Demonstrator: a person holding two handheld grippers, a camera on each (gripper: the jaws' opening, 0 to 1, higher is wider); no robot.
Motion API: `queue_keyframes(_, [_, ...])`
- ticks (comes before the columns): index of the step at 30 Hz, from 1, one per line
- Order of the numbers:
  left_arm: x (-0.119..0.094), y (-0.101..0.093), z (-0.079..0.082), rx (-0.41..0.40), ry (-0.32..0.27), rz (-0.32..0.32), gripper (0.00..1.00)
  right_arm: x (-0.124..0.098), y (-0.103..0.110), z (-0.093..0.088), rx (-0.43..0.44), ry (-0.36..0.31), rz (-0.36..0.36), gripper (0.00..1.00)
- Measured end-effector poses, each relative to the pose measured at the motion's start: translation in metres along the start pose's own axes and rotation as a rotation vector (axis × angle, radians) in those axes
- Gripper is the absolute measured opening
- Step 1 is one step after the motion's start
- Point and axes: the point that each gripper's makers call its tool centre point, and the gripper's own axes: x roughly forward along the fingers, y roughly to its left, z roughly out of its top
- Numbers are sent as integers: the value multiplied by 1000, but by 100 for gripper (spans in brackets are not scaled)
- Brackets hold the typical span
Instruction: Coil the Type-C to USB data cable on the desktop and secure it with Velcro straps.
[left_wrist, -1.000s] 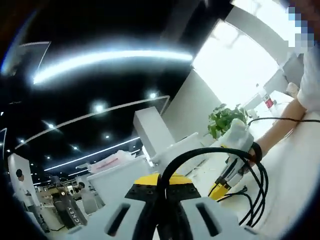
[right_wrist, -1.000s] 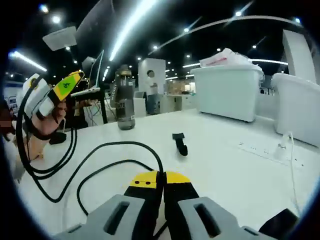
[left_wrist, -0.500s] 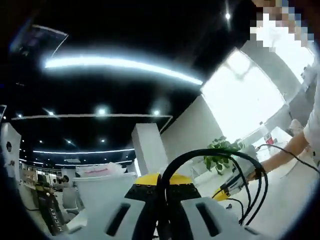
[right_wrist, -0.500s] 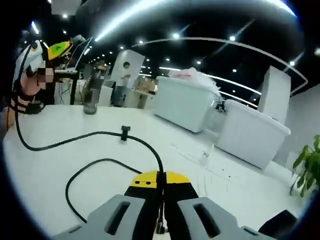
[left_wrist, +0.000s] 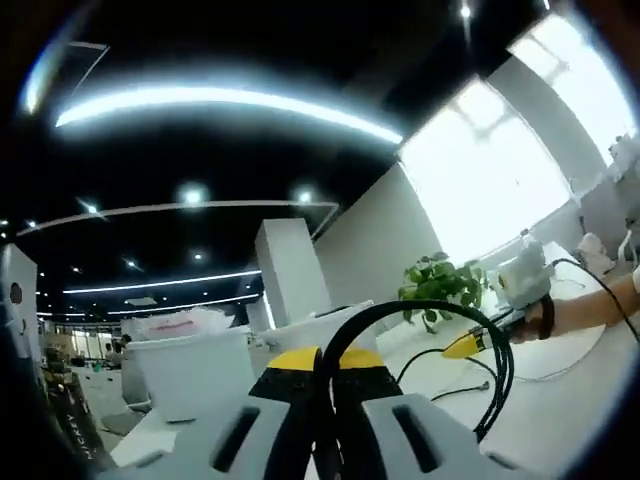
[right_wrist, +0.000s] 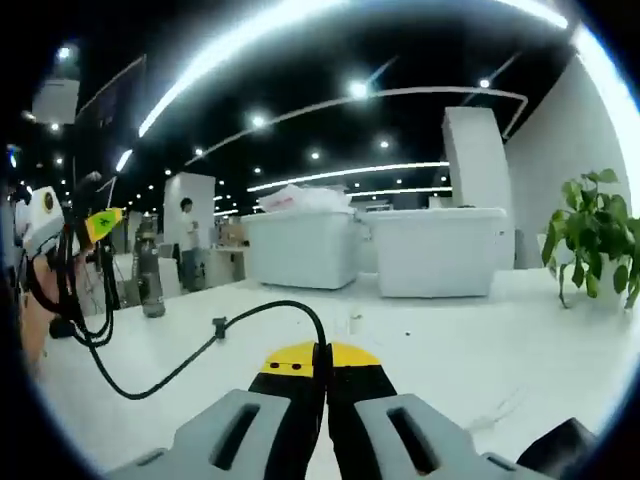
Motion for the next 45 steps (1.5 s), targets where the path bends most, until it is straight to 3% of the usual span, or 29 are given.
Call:
queue_keyframes(3, [-2,-16,-20,0,17,-14,4,-3,5,5,-158,-49,-17,2])
queue_keyframes(5, [-3,-19,-34,-38,41,-6,4,-3,14,2,-89,-59,16,2])
queue_keyframes(8, [-5,-20,-48,-40,72,-7,4,-5,39,5,162,-78,148,2])
queue_keyframes(10, [-7,-19,-58,-7,107,2,4,-9,46,7,183,-88,175,2])
queue_keyframes(13, [-8,-22,-67,80,135,4,4,-12,50,15,95,-132,170,2])
queue_keyframes(15, [-8,-28,-70,66,142,-16,4,-15,56,19,53,-153,180,2])
queue_keyframes(17, [-8,-32,-73,61,146,-25,4,-18,65,19,105,-151,218,2])
queue_keyframes(20, [-8,-33,-76,155,161,-16,4,-22,81,21,181,-158,299,2])
queue_keyframes(31, [-5,-37,-81,162,168,-43,8,-34,113,32,152,-211,443,2])
queue_keyframes(37, [-4,-37,-84,142,178,-54,16,-41,131,29,154,-201,525,2])
queue_keyframes(39, [-4,-38,-85,150,182,-61,14,-42,138,26,161,-178,567,2])
queue_keyframes(43, [-6,-39,-90,266,229,-93,6,-39,140,19,189,-151,575,2])
queue_keyframes(45, [-6,-40,-92,267,230,-94,5,-37,137,17,182,-150,554,3])
